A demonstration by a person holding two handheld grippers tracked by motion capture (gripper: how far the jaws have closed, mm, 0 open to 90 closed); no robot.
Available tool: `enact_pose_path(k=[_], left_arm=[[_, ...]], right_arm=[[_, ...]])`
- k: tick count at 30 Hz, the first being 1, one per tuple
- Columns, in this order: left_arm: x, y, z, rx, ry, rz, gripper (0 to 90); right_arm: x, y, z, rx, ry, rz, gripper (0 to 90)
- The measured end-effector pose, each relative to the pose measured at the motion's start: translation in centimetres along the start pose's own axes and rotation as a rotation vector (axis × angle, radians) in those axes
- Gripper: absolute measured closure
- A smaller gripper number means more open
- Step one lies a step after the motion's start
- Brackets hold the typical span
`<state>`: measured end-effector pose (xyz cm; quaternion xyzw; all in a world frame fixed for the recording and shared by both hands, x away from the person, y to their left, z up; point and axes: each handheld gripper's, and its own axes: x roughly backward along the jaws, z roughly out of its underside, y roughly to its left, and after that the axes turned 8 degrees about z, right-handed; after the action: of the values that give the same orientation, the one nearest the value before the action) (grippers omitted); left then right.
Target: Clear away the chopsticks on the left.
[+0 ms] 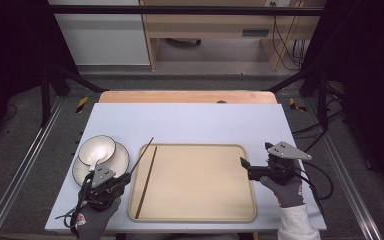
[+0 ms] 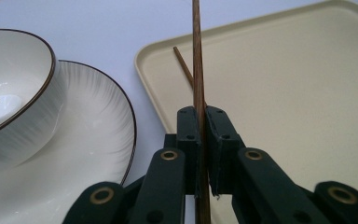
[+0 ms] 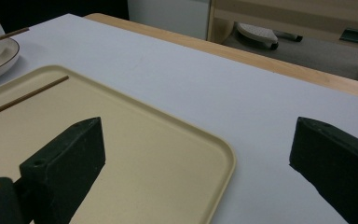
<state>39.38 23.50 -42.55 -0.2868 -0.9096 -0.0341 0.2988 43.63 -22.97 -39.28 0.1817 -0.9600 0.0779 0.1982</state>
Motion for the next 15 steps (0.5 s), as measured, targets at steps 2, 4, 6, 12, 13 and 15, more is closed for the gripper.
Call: enact_pose_path(k=[2, 4, 6, 12, 13, 15], left_arm=[[-0.2, -0.3, -0.2, 0.018, -0.013, -0.006, 84.8], [-0.3, -0.5, -0.4, 0.031, -0.019, -0.012, 84.7], [-0.4, -0.9, -0.8, 0.030, -0.025, -0.031, 84.7], [-0.9, -2.1, -1.5, 0.053, -0.052, -0.066, 84.8], [-0.9, -2.3, -1.5, 0.061, -0.062, -0.076, 84.7], [-1.1, -2.8, -1.5, 0.082, -0.083, -0.078, 84.7]], right_arm=[[0.0, 0.0, 0.0, -0.002, 0.000, -0.001, 3.4], [0.0, 0.0, 0.0, -0.001, -0.002, -0.002, 3.4], [0.1, 0.0, 0.0, -0.004, -0.004, -0.004, 3.4], [0.2, 0.1, -0.1, -0.004, -0.011, -0.008, 3.5], [0.2, 0.1, -0.1, 0.000, -0.010, -0.009, 3.5], [0.3, 0.1, -0.1, -0.005, -0.012, -0.010, 3.5]])
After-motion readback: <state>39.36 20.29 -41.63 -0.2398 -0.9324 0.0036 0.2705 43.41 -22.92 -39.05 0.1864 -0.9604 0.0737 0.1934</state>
